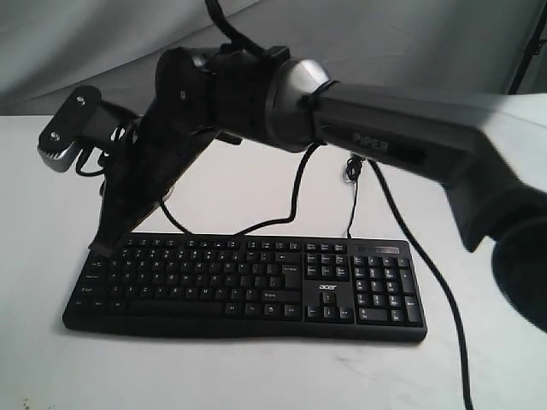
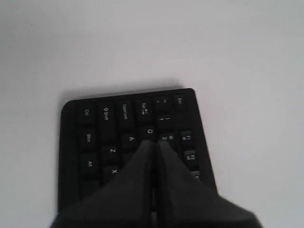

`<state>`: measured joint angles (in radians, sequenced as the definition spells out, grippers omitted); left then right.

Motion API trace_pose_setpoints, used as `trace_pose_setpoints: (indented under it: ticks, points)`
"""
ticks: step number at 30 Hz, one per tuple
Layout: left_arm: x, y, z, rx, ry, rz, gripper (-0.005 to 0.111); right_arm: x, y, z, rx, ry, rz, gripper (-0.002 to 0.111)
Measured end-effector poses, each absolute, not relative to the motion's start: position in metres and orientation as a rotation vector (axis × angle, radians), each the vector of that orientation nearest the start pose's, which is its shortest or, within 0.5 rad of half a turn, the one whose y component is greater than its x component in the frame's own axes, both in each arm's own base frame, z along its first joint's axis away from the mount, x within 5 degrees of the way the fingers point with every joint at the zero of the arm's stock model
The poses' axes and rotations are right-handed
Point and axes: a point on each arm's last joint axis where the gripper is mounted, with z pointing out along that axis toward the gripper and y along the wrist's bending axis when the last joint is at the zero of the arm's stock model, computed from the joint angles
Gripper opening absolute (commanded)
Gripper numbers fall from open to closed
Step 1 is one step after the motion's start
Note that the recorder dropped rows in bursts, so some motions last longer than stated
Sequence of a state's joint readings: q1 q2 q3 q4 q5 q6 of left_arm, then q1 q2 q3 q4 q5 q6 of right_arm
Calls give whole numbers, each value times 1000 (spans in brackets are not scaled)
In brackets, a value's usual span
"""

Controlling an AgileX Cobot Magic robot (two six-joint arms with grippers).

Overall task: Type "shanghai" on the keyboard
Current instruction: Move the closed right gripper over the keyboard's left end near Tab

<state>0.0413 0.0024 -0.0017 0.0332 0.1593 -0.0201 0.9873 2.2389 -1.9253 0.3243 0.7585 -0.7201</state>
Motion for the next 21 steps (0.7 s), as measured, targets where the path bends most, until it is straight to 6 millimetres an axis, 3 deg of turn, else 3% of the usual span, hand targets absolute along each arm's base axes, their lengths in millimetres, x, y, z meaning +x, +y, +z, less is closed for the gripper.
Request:
trace_pose_setpoints:
  ticks: [5,11,21]
  points:
    - [56,3,199,-28,1644,46,0,263,438,177,-1841,1883,487,0]
    - [56,3,199,-28,1644,46,0,266,442,152,-1867,1885,479,0]
    - [56,3,199,-28,1644,46,0,261,448,145,-1849,1876,496,0]
